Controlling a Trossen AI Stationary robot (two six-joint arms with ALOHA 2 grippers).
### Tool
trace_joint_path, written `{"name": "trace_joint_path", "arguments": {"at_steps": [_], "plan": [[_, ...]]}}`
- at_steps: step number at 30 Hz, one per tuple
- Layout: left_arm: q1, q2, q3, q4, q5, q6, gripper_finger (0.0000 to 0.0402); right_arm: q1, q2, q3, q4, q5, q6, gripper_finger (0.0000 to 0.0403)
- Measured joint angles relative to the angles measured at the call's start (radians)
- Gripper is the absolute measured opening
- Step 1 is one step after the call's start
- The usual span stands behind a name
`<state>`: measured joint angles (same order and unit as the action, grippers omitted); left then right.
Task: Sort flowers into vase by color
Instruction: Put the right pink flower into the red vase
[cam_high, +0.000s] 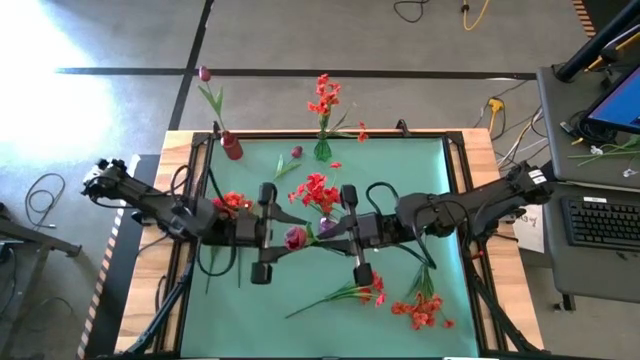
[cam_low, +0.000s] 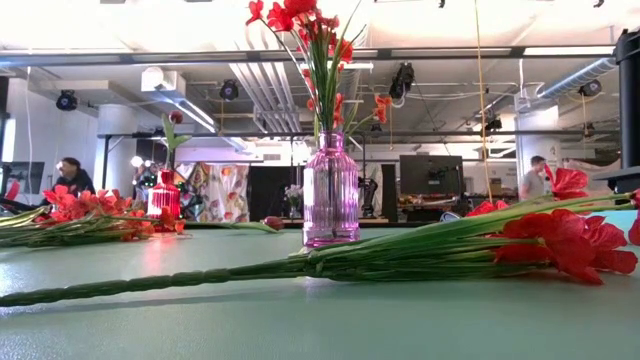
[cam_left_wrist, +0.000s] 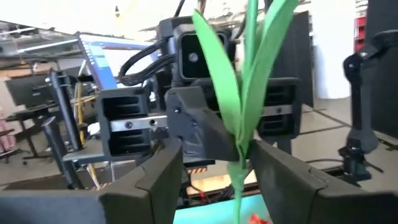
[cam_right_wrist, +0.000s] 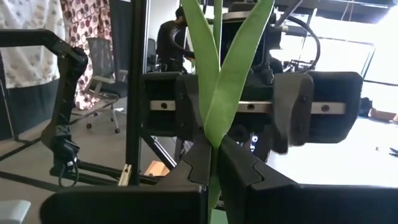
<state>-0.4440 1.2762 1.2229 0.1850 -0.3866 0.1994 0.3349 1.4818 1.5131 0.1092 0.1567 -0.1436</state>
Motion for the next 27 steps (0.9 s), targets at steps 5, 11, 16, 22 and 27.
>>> {"name": "trace_joint_path", "arguments": {"at_steps": [5,11,16,22,27], "plan": [[0.012,0.004,0.000,0.030,0.003,0.024,0.0174,-0.002,0.005,0.001,0.008,0.001,-0.012,0.0013],[0.013,0.005,-0.001,0.051,0.035,0.031,0.0122,-0.002,0.005,0.003,0.009,0.001,-0.014,0.0013],[0.013,0.009,-0.001,0.048,0.064,0.017,0.0096,-0.002,0.006,0.003,0.001,0.000,-0.019,0.0013],[0.015,0.009,0.022,0.030,0.116,0.021,0.0135,-0.002,0.010,0.000,-0.011,0.003,-0.041,0.0013],[0.035,0.024,0.034,0.025,0.090,0.028,0.0172,-0.003,0.012,0.000,-0.003,0.004,-0.054,0.0013]]}}
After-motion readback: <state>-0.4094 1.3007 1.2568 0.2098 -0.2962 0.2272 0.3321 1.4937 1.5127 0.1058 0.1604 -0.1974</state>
